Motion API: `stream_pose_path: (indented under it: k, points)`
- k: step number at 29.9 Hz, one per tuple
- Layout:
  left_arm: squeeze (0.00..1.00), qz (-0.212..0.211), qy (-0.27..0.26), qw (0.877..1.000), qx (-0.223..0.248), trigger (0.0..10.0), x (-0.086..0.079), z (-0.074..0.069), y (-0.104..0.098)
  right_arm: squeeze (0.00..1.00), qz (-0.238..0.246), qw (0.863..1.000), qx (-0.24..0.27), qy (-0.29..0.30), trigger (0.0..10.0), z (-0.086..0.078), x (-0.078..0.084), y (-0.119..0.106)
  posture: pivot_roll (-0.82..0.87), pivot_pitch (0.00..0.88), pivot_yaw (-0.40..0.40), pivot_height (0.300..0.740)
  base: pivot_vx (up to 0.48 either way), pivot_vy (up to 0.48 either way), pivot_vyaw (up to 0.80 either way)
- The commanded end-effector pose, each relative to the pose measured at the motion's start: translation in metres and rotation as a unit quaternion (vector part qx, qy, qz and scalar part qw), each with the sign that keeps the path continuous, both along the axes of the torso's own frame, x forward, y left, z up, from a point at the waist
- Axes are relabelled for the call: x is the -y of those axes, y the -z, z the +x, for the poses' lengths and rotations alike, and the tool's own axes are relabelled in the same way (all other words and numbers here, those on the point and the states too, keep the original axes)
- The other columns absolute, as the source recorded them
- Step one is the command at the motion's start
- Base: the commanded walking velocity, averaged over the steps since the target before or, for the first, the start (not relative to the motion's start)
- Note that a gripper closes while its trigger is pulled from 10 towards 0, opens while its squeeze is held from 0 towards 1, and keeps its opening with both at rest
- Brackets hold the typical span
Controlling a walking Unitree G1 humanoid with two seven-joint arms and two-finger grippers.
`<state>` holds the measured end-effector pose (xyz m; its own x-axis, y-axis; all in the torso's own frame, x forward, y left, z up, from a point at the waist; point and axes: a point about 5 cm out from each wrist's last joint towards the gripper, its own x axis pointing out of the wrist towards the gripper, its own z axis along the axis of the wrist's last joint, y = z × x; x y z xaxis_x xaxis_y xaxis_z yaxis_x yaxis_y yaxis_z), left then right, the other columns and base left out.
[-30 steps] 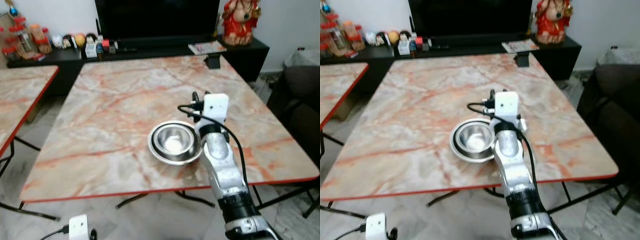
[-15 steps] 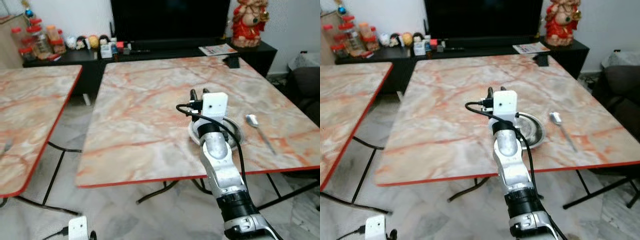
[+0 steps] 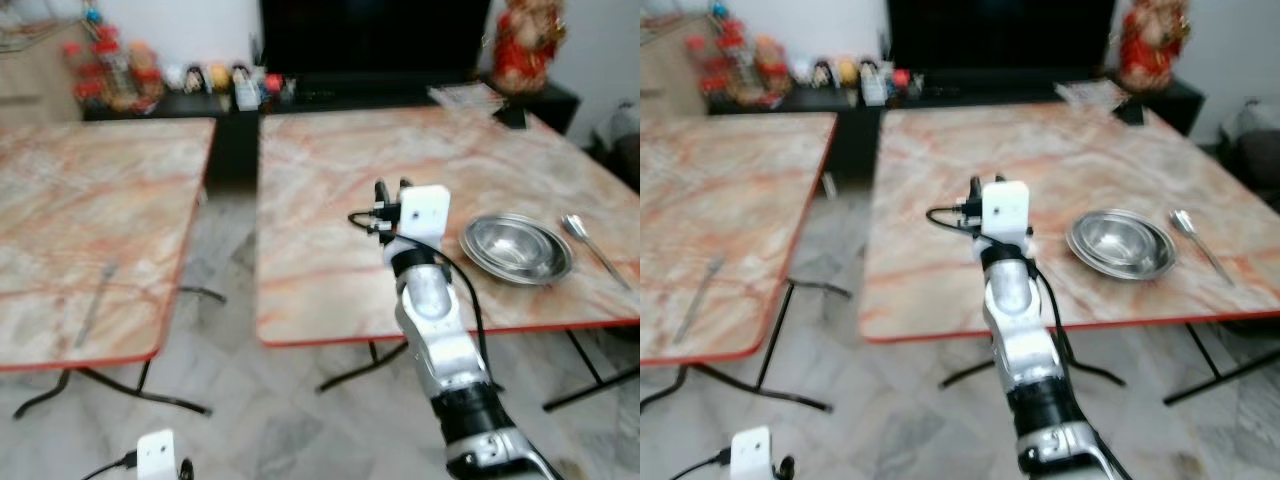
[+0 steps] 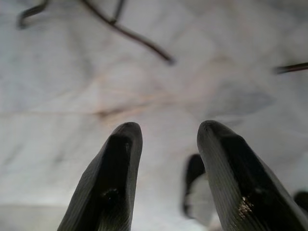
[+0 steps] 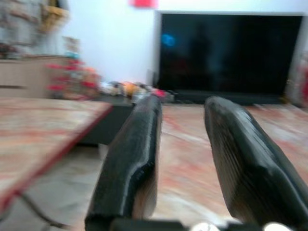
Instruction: Setting the table
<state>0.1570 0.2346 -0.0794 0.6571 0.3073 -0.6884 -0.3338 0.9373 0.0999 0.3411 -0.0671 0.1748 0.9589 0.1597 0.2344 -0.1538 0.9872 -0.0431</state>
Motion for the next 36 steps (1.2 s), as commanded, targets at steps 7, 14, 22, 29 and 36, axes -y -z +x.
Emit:
stream_pose_path:
  k: [7,14,22,29,36]
  points:
    - [0.0,-0.007,-0.006,1.0,0.005,10.0,0.004,0.004,-0.001,0.0,-0.002,1.0,0.002,0.009,10.0,0.004,0.009,-0.001,0.01,0.0,0.004,0.732,0.0,0.437,0.0]
    - [0.0,-0.009,-0.008,1.0,0.007,10.0,0.005,0.004,0.0,0.0,-0.006,1.0,-0.007,0.005,10.0,0.004,0.01,0.004,0.01,0.0,0.0,0.732,0.0,0.434,0.0]
    - [0.0,-0.008,-0.006,1.0,0.005,10.0,0.005,0.003,0.0,0.0,-0.012,0.996,-0.085,0.028,10.0,0.003,0.029,0.05,0.01,0.0,-0.002,0.732,0.0,0.429,0.0]
    - [0.0,-0.006,-0.004,1.0,0.002,10.0,0.003,0.002,0.0,0.0,-0.018,0.996,-0.084,0.028,10.0,0.004,0.033,0.051,0.01,0.0,-0.001,0.732,0.0,0.407,0.0]
    - [0.0,-0.004,0.003,1.0,0.003,10.0,0.005,0.004,0.0,0.0,-0.01,0.997,-0.075,0.016,10.0,0.006,0.024,0.049,0.02,0.0,-0.001,0.732,0.0,0.402,0.0]
